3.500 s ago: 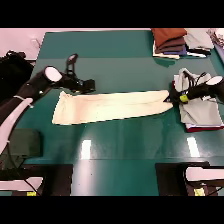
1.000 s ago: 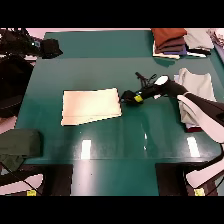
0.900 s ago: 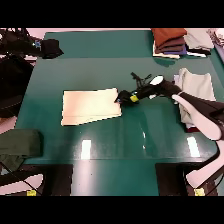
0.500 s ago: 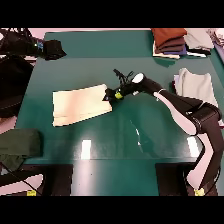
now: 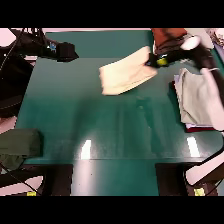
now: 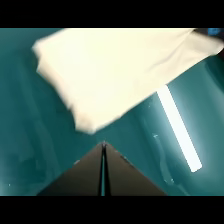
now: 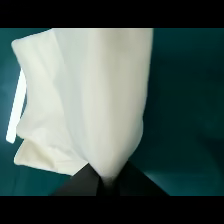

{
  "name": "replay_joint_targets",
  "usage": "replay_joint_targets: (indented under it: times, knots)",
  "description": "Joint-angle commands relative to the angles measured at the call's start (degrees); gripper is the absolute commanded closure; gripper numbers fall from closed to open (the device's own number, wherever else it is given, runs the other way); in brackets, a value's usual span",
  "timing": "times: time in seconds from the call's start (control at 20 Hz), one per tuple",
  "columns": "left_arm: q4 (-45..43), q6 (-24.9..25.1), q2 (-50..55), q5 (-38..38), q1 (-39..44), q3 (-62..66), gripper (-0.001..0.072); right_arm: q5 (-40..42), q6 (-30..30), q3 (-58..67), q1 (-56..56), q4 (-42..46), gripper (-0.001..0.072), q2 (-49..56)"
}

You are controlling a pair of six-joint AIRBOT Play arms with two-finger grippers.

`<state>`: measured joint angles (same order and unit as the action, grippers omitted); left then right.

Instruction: Fold the shirts.

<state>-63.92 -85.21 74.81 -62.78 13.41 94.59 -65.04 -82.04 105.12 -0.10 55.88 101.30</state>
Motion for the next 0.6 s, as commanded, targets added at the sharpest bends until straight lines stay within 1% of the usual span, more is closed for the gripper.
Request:
replay_joint_targets:
  times: [0.0, 0.1, 0.25, 0.4, 0.55]
  knots:
    - [0.15, 0.15, -0.04, 0.79, 1.27, -0.02, 0.0681, -1.97, -1.11, 0.96, -13.0, 2.69, 0.0694, -4.39]
    - [0.42, -0.26, -0.04, 0.79, 1.27, -0.02, 0.068, -0.66, -1.18, 0.96, -19.06, 2.62, 0.0694, -5.84]
    - [0.52, -0.31, -0.04, 0.76, 1.27, -0.02, 0.0681, 3.04, -2.99, 0.96, -25.7, 2.12, 0.0694, -7.43]
    - [0.61, -0.44, -0.04, 0.76, 1.27, -0.02, 0.0681, 6.54, -3.21, 0.96, -27.85, 2.19, 0.0693, -9.16]
    - [1.29, -0.44, -0.04, 0.7, 1.27, -0.02, 0.068, 12.35, -3.21, 0.96, -27.36, 2.16, 0.0694, -11.8]
